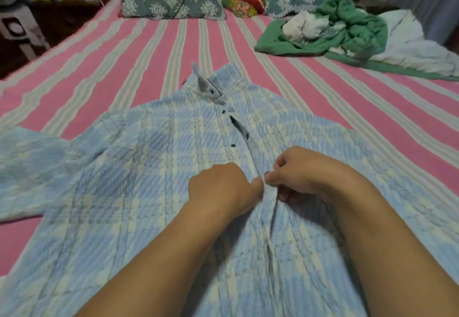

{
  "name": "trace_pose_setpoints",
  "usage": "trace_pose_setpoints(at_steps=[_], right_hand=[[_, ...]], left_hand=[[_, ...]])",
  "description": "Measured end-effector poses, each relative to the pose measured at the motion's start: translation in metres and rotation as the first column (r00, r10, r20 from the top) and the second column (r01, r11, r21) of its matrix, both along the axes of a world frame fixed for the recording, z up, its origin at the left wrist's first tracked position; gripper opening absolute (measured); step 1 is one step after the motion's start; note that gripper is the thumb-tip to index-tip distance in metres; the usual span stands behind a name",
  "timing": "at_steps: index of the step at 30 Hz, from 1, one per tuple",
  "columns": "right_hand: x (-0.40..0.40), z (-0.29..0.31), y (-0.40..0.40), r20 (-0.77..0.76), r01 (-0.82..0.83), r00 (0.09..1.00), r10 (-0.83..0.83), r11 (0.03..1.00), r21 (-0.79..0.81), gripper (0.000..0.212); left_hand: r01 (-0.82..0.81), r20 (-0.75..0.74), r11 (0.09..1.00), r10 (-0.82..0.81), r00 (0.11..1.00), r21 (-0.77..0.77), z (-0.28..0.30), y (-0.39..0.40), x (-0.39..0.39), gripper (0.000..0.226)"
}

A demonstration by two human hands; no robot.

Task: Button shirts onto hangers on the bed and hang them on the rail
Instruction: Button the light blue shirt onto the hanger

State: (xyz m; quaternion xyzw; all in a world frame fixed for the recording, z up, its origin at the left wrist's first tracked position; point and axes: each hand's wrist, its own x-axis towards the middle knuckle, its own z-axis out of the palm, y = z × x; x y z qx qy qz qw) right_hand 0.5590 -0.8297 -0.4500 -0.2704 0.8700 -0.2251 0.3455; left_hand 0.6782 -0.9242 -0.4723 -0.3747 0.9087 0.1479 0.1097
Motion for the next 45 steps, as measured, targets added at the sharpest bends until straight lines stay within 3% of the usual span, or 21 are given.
trace_pose_setpoints(at_steps=[4,7,8,10,12,18,26,42,45], right_hand=[[0.003,0.0,-0.003,0.005,0.011,1.0,-0.011,1.0,-0.026,0.034],[0.012,0.002,-0.008,-0.072,0.004,0.997,-0.009,0.998,-0.06,0.027],[0.015,0.002,-0.009,-0.087,0.018,0.996,-0.027,0.994,-0.104,0.024],[0.02,0.002,-0.011,-0.063,0.062,0.995,-0.075,0.978,-0.197,0.02],[0.024,0.004,-0.01,-0.04,0.07,0.996,-0.081,0.97,-0.234,0.019],[0.025,0.006,-0.007,-0.016,0.034,0.999,-0.04,0.966,-0.257,0.011],[0.023,0.003,-0.009,-0.025,-0.009,1.0,0.003,0.969,-0.248,0.012],[0.033,-0.009,-0.019,-0.114,0.002,0.993,-0.03,0.971,-0.24,0.016],[0.036,-0.011,-0.019,-0.147,-0.038,0.989,0.007,0.977,-0.209,0.02]], left_hand=[[0.009,-0.095,0.998,-0.003,0.995,0.057,-0.003,-0.002,-0.006,0.035],[-0.102,-0.357,0.957,0.198,0.913,0.27,0.0,-0.017,0.004,0.029],[-0.135,-0.436,0.904,0.321,0.841,0.406,0.002,-0.023,0.011,0.028],[-0.117,-0.454,0.728,0.535,0.712,0.675,0.006,-0.029,0.024,0.022],[-0.086,-0.392,0.62,0.591,0.705,0.78,0.004,-0.032,0.032,0.017],[-0.11,-0.363,0.623,0.58,0.729,0.775,-0.002,-0.035,0.027,0.014],[-0.089,-0.439,0.634,0.624,0.647,0.769,-0.01,-0.022,0.02,0.019],[-0.108,-0.314,0.464,0.735,0.601,0.879,-0.009,-0.024,0.024,0.02],[-0.123,-0.336,0.53,0.683,0.649,0.839,-0.009,-0.025,0.024,0.016]])
